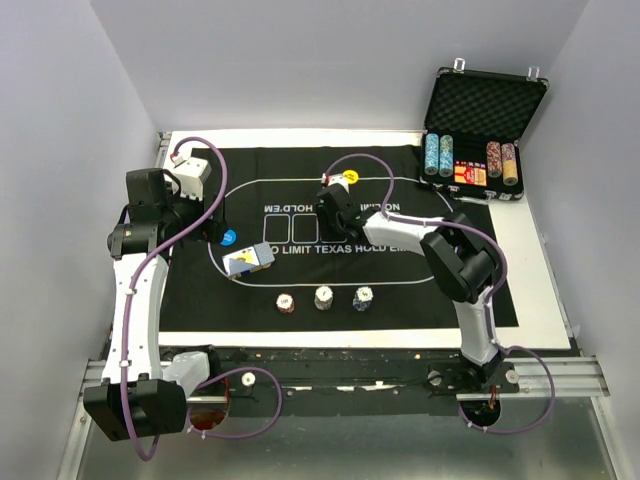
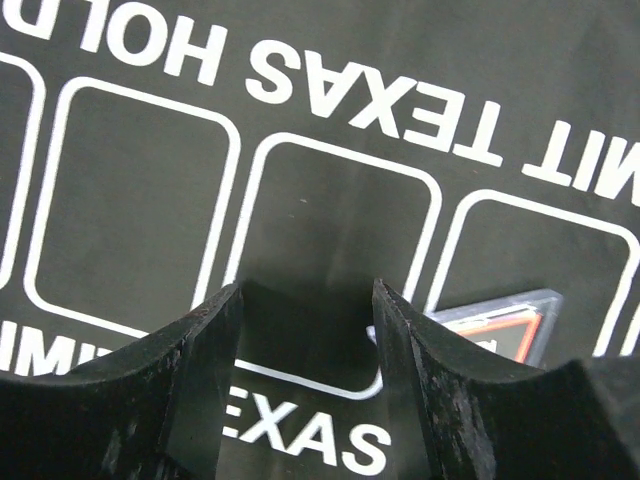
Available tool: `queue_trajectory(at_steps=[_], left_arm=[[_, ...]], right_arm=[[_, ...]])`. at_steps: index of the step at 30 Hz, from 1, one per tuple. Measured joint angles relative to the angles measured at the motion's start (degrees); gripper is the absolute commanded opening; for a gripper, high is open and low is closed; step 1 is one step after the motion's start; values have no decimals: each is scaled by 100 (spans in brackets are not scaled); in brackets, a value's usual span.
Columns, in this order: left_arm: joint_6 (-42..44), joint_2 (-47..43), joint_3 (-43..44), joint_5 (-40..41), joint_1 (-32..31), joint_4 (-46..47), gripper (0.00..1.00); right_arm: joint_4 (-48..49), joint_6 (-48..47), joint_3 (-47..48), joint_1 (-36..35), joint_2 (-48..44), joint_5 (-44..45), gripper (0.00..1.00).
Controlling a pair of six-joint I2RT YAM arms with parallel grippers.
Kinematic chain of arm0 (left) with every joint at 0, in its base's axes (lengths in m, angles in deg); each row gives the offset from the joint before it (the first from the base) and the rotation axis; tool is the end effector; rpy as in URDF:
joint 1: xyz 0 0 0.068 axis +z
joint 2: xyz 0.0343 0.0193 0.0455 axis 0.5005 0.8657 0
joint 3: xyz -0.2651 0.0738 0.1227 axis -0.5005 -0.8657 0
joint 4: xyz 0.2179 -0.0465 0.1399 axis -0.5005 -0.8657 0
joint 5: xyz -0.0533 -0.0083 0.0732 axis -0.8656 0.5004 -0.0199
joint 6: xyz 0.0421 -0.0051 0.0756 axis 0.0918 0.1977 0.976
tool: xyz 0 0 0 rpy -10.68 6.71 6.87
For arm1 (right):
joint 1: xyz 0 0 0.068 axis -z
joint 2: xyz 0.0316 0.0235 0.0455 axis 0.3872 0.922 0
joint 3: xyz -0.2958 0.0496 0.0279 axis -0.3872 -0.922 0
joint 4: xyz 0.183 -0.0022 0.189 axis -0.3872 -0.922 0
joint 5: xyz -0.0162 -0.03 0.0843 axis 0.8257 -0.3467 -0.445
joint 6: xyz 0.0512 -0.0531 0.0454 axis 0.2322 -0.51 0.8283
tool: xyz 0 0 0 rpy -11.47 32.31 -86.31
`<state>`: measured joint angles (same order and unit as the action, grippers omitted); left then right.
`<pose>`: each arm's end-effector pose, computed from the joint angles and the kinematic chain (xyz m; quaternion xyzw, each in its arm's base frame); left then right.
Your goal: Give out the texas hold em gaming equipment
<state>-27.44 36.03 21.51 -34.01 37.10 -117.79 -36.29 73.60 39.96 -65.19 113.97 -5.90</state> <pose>0.2281 0.0000 0.3561 0.1016 0.8922 -0.1067 0.4270 0.3791 0.3169 0.1506 -0.1372 0.9112 0.0710 0.3819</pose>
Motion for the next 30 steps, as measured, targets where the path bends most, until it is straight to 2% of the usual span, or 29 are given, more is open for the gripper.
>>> queue_trajectory(at_steps=[13, 20, 30], left_arm=[[-17, 0, 0, -26, 0, -2, 99], [-17, 0, 0, -26, 0, 0, 99], [2, 28, 0, -28, 0, 0, 99]], right_arm=[[9, -15, -719, 168, -483, 483, 53], [-17, 31, -1086, 236, -748, 824, 45], [-479, 734, -2216, 240, -1683, 1362, 37]])
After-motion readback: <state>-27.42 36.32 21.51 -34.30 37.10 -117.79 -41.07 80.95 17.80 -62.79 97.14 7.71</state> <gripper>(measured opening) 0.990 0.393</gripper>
